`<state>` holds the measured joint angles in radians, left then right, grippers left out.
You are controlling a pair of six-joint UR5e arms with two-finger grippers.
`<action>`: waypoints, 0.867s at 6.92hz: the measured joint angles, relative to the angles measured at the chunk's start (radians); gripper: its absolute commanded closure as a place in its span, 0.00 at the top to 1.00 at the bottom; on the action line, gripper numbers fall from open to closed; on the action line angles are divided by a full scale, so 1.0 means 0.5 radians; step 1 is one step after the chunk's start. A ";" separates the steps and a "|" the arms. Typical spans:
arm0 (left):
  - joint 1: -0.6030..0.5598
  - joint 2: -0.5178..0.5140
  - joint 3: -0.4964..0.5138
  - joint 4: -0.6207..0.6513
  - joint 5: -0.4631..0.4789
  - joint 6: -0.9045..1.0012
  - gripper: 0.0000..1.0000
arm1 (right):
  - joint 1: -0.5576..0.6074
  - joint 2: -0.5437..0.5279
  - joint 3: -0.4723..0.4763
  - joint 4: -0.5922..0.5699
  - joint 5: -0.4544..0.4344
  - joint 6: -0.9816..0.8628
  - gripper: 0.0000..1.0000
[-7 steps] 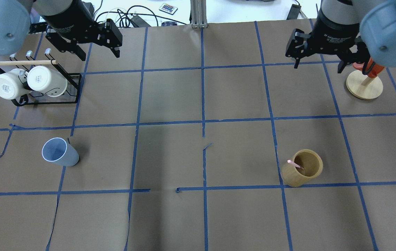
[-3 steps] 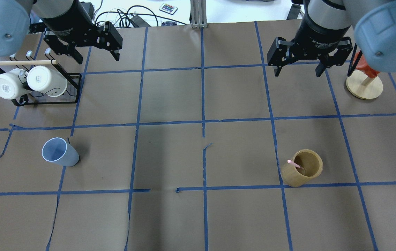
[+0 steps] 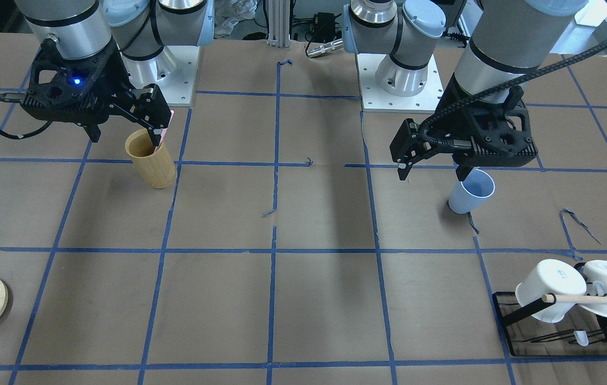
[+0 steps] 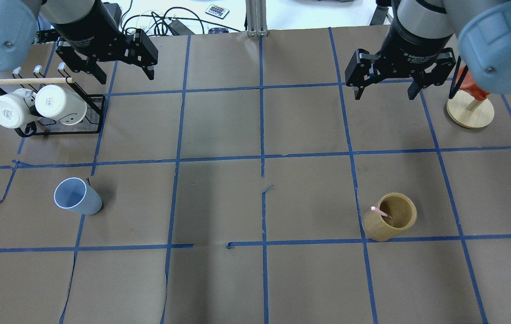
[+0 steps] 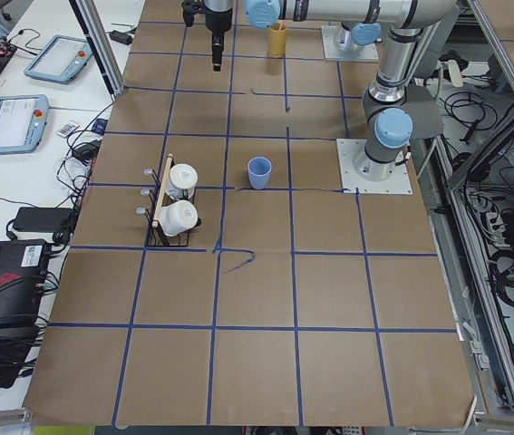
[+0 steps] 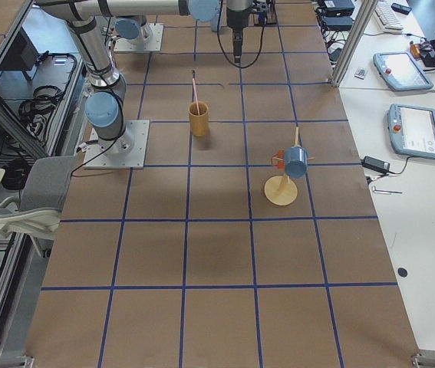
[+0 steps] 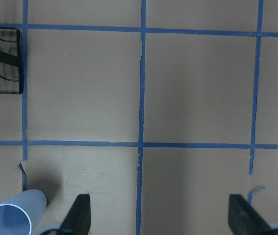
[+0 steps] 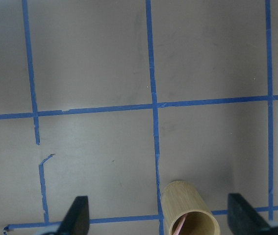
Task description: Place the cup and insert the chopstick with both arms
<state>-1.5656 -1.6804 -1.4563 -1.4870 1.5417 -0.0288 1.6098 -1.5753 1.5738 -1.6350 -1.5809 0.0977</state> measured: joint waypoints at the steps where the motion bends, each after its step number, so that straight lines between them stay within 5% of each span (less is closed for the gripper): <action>1: -0.001 0.002 -0.004 -0.002 0.000 0.002 1.00 | -0.002 0.000 0.000 0.001 0.000 0.001 1.00; 6: 0.002 0.019 -0.021 -0.002 0.027 0.028 1.00 | -0.006 -0.005 0.000 0.060 0.020 0.002 1.00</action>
<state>-1.5644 -1.6710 -1.4669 -1.4878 1.5550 -0.0150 1.6069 -1.5779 1.5740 -1.6052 -1.5709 0.0987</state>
